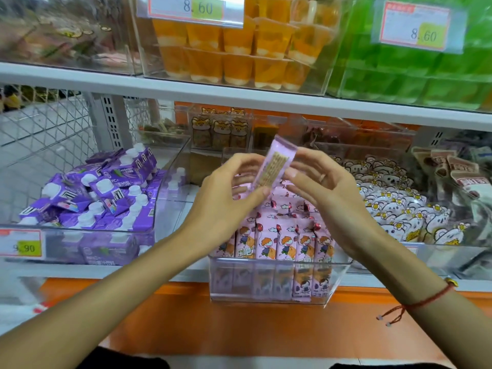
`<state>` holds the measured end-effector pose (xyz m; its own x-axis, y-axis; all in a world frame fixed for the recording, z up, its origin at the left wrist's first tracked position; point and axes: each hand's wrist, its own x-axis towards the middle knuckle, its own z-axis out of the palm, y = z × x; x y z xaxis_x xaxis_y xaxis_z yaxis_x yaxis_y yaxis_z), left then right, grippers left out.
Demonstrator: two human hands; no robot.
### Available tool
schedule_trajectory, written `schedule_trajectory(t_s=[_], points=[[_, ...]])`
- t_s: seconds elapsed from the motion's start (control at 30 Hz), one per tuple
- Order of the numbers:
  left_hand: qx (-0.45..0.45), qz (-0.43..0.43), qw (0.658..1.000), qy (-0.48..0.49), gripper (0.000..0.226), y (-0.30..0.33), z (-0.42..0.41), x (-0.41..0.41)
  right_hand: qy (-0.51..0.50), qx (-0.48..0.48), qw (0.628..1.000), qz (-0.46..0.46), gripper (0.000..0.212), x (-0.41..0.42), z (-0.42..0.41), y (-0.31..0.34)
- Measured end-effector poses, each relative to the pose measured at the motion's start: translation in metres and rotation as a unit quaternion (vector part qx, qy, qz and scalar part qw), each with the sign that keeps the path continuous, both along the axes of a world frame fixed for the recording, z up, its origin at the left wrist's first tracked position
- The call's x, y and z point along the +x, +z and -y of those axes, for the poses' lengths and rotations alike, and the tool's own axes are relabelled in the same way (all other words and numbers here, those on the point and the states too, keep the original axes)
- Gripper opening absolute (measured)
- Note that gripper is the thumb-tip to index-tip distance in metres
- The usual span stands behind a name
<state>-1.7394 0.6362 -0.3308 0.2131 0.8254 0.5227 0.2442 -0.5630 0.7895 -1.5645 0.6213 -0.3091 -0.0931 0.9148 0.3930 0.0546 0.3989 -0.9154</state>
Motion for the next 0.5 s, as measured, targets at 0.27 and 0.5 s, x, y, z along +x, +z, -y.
schedule_trajectory(t_s=[0.27, 0.5], points=[[0.034, 0.016, 0.999, -0.03, 0.042, 0.0077, -0.0021, -0.0107, 0.07, 0.024, 0.997, 0.01, 0.027, 0.0022, 0.0029, -0.0035], [-0.016, 0.062, 0.996, -0.065, 0.04, 0.0115, -0.0007, -0.0116, 0.068, 0.019, 0.997, -0.014, 0.039, 0.0042, -0.0015, -0.0032]])
